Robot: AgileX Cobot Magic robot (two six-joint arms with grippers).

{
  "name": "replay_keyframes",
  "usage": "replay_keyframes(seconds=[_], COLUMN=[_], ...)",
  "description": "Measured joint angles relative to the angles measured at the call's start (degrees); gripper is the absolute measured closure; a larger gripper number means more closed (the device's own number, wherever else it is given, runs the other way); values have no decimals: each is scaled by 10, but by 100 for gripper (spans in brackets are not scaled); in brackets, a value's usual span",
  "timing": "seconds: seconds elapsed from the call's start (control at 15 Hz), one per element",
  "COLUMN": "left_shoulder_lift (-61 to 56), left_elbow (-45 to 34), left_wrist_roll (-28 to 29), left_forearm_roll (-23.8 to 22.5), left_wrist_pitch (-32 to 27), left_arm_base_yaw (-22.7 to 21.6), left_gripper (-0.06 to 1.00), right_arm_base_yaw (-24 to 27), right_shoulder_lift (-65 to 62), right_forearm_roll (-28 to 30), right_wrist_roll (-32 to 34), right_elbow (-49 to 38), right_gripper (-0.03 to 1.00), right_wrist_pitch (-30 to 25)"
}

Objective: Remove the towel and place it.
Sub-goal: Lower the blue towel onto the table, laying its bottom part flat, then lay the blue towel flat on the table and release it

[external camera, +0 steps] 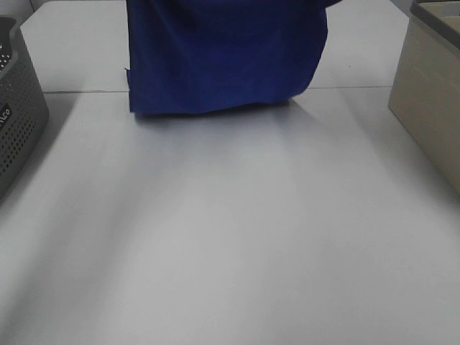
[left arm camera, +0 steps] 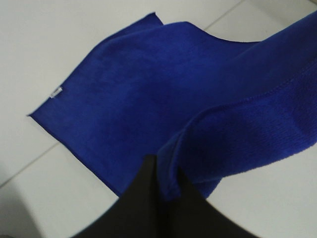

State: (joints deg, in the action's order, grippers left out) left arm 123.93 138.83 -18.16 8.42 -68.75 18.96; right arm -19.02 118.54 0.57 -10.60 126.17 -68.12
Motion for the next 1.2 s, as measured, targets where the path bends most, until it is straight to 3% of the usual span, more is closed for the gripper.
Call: replay_keyframes(seconds=[0.2,0.47,0.53,1.2], left_shoulder_lift=[-1,-78,-120,-255], left_elbow=[-38,-233,-326,-606], left_wrist_roll=[11,12,12,3], left_forearm_roll=[25,24,25,74], left_wrist_pitch=[-6,-7,-9,-5], left_arm_base_yaw=[0,8,9,16], left_gripper=[94,94,94,94], right_arm_base_yaw=[0,0,0,-1], right_shoulder_lift=[2,-49,-73,-182], right_forearm_roll=[-10,-24,-46,-120], right_wrist_roll=[-4,-4,-4,-4], right_elbow=[-37,-178,-251,-493], right_gripper=[95,95,95,95], right_wrist_pitch=[-15,-15,-17,-15])
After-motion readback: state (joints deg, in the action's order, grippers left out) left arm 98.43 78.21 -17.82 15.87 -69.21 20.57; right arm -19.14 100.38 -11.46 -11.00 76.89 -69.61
